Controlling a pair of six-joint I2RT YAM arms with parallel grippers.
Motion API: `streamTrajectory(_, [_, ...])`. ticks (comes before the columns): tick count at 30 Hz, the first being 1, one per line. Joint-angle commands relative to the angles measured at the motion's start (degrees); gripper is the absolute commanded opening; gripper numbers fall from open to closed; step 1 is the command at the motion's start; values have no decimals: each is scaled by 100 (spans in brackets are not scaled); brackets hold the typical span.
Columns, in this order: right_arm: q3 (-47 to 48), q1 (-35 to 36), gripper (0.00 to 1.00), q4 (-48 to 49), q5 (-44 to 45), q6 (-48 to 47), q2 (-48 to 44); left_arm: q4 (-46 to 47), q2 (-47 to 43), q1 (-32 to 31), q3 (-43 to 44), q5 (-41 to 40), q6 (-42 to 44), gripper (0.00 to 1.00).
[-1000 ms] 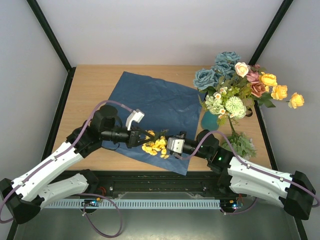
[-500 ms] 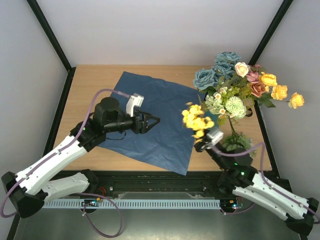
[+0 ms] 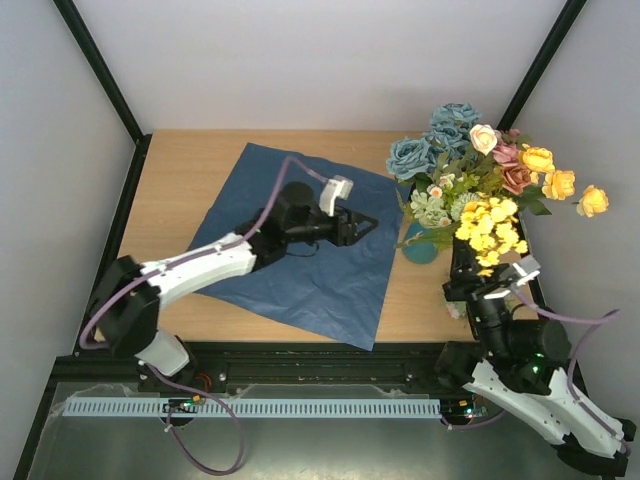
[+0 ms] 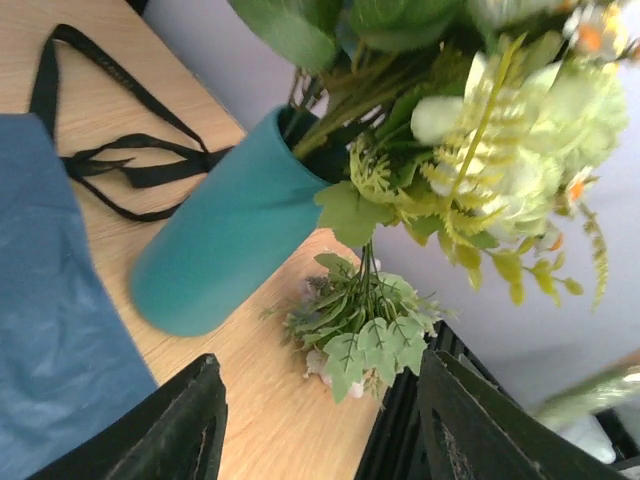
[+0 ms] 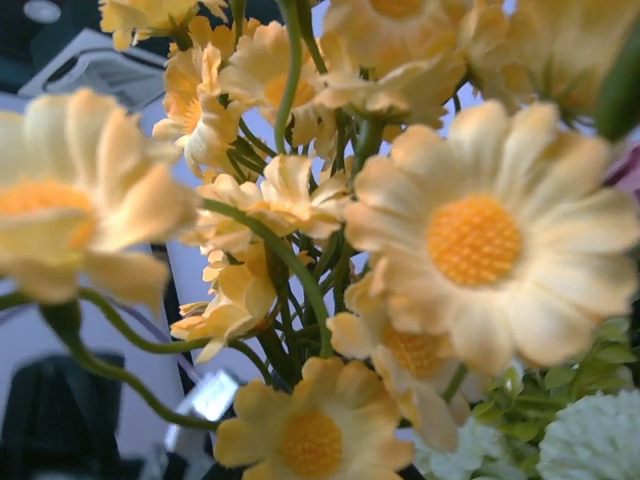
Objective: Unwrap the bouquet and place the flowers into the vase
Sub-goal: Move the vase to the center of the board.
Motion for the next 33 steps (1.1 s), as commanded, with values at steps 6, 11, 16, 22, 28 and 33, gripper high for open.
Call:
streamTrajectory(6, [846,20,1,56,723,481,84,3195,1839,-782,-401,-541,1085,36])
streamTrajectory(11, [995,16,1,138,711,421,304,4600,2956,-1089,-389,-641,887,18])
streamTrajectory(16, [1009,14,1,207,870,294,453,5201,3919,-1300,-11,-1134,301,13])
streamTrajectory(22, [1033,18,1,268,998,237,466,5259,4685,-1383,619,-1451,26,9])
streamTrajectory(28, [1022,14,1,313,1125,170,440,5115,5063,-1442,1045,-1588,-87,8])
streamTrajectory(33, [948,16,1,431,1153,181,427,5111,5314,-1442,1352,-1909,-209,8])
